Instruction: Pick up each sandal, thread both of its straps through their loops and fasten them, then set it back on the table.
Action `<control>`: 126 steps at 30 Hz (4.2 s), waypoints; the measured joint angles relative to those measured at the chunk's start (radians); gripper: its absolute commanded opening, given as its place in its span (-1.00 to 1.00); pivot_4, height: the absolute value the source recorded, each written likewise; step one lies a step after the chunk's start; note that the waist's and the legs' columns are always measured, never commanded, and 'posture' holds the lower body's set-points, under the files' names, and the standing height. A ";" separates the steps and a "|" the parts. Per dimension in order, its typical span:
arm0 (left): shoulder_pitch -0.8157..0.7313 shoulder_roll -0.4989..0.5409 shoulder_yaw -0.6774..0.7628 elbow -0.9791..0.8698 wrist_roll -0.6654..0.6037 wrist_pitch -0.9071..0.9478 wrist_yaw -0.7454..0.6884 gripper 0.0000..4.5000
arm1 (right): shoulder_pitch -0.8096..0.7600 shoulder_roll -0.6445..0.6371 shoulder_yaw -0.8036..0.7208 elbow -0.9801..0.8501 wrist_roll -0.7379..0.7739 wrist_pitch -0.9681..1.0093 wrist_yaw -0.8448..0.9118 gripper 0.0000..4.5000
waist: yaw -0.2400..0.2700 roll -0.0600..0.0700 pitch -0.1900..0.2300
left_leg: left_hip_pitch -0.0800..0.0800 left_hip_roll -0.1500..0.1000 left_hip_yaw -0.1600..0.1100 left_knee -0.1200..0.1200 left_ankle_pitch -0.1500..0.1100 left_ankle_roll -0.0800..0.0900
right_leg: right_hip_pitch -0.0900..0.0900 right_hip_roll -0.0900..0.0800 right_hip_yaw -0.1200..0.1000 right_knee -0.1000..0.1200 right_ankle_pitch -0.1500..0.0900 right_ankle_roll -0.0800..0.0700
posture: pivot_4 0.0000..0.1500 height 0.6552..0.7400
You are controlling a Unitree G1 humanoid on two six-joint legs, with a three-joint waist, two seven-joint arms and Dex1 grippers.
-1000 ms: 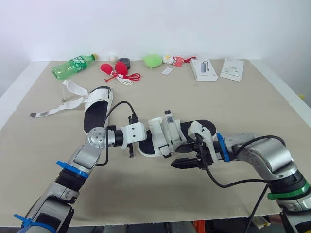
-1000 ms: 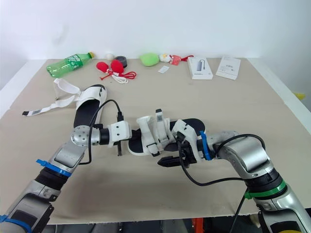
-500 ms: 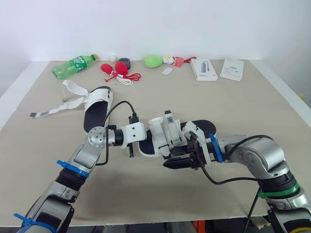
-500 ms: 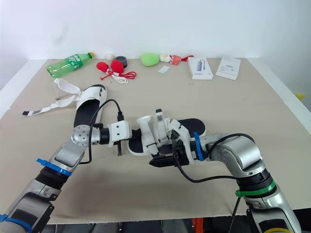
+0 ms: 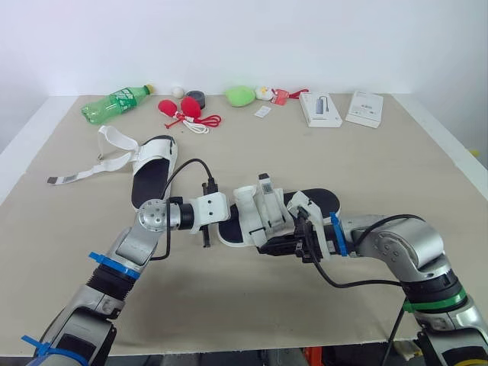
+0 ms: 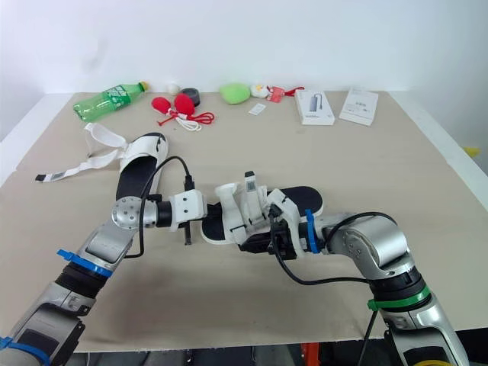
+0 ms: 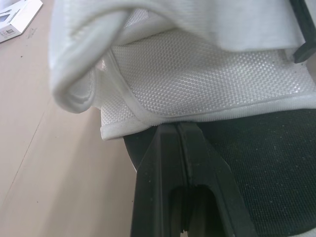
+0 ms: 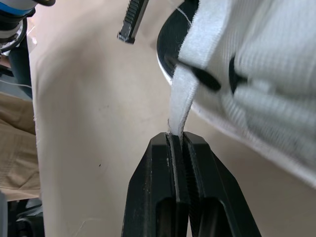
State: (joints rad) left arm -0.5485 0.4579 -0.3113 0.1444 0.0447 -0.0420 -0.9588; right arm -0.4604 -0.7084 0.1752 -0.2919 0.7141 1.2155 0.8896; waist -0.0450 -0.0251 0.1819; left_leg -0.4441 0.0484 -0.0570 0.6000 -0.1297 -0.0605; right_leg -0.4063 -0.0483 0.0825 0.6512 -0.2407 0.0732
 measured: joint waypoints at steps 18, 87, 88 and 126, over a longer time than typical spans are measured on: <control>0.005 -0.004 -0.008 -0.007 0.005 -0.003 0.006 -1.00 | 0.134 -0.106 -0.028 -0.130 0.119 0.099 0.019 -0.94 | 0.003 -0.001 0.000 | 0.000 0.000 0.000 0.000 0.000 0.000 | 0.001 0.000 0.000 -0.001 -0.001 0.000 | 1.00 1.00; 0.003 -0.010 -0.008 0.007 0.016 -0.001 0.011 -1.00 | -0.209 -0.107 0.528 0.612 -0.397 -2.273 0.267 -0.92 | 0.000 -0.001 0.000 | 0.014 0.000 0.001 -0.005 0.001 -0.002 | 0.015 -0.001 0.001 -0.003 -0.001 -0.001 | 1.00 1.00; 0.003 -0.010 -0.009 0.008 0.016 -0.001 0.011 -1.00 | -0.202 -0.109 0.527 0.595 -0.376 -2.244 0.283 -0.92 | 0.000 -0.001 0.000 | 0.014 0.000 0.001 -0.005 0.001 -0.002 | 0.015 -0.001 0.001 -0.003 -0.001 -0.001 | 1.00 1.00; 0.005 -0.014 -0.010 0.001 0.016 0.002 0.012 -1.00 | -0.369 0.182 0.191 0.790 -0.557 -1.448 0.196 -0.17 | -0.001 -0.001 0.000 | 0.013 0.000 0.001 -0.005 0.001 -0.002 | 0.012 0.000 0.001 -0.003 0.000 -0.001 | 1.00 1.00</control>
State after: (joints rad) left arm -0.5439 0.4442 -0.3218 0.1454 0.0610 -0.0402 -0.9466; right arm -0.8292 -0.5267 0.3662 0.4978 0.1570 -0.2322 1.0855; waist -0.0464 -0.0261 0.1820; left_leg -0.4312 0.0481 -0.0559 0.5950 -0.1284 -0.0622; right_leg -0.3943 -0.0486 0.0831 0.6483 -0.2405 0.0724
